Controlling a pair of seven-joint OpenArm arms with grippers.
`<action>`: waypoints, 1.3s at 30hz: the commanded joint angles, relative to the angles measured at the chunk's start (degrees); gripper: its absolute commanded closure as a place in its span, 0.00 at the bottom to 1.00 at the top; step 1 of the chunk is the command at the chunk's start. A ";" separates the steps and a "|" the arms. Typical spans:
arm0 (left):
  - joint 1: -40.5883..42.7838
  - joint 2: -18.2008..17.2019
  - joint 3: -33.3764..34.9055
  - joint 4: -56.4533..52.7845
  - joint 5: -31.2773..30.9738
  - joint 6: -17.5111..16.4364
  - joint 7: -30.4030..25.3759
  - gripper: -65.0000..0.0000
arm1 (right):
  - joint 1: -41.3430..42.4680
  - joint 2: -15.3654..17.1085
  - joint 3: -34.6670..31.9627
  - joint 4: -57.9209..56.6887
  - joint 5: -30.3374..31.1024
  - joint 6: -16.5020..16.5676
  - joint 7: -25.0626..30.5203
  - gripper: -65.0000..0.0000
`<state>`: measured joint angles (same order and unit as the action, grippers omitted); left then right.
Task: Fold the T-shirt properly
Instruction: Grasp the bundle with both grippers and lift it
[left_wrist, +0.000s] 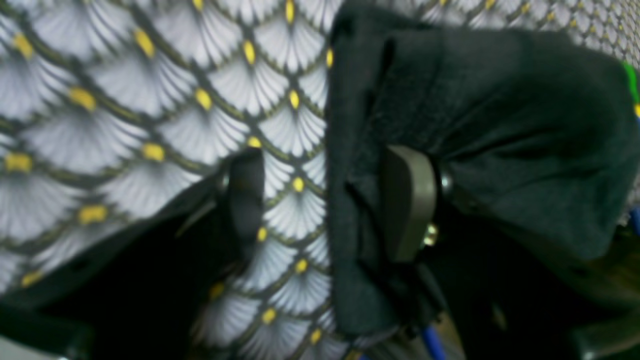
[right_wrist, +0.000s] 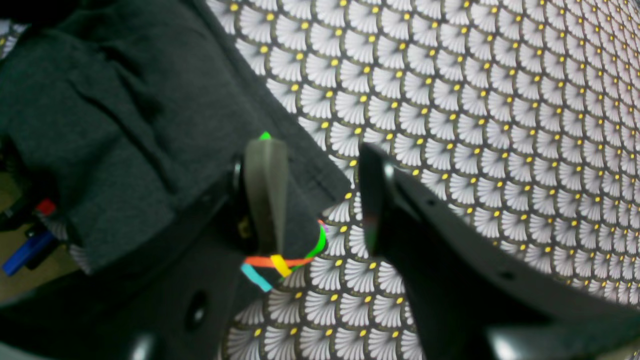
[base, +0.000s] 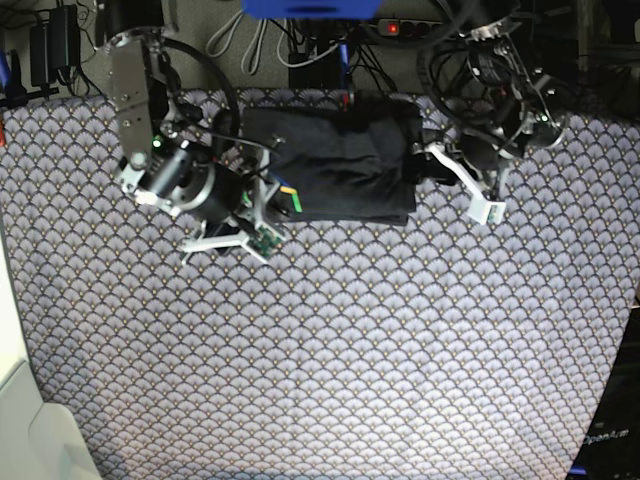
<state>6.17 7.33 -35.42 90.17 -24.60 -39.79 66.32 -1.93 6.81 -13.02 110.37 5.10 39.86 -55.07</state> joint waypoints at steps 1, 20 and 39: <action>-0.68 0.01 0.12 -0.02 -0.32 -0.21 -0.17 0.44 | 0.66 0.00 0.05 1.15 0.65 0.14 1.05 0.61; 1.25 0.01 10.23 -1.95 -0.24 -0.21 -0.26 0.51 | -0.13 0.09 0.05 1.15 0.65 0.14 1.05 0.61; -5.78 -2.98 10.06 -1.16 3.98 -0.21 -0.26 0.99 | -0.04 0.27 5.85 1.15 0.83 0.14 1.05 0.61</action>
<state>1.56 4.16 -25.63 88.05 -19.79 -40.07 67.11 -2.70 6.87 -6.98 110.37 5.21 40.03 -54.96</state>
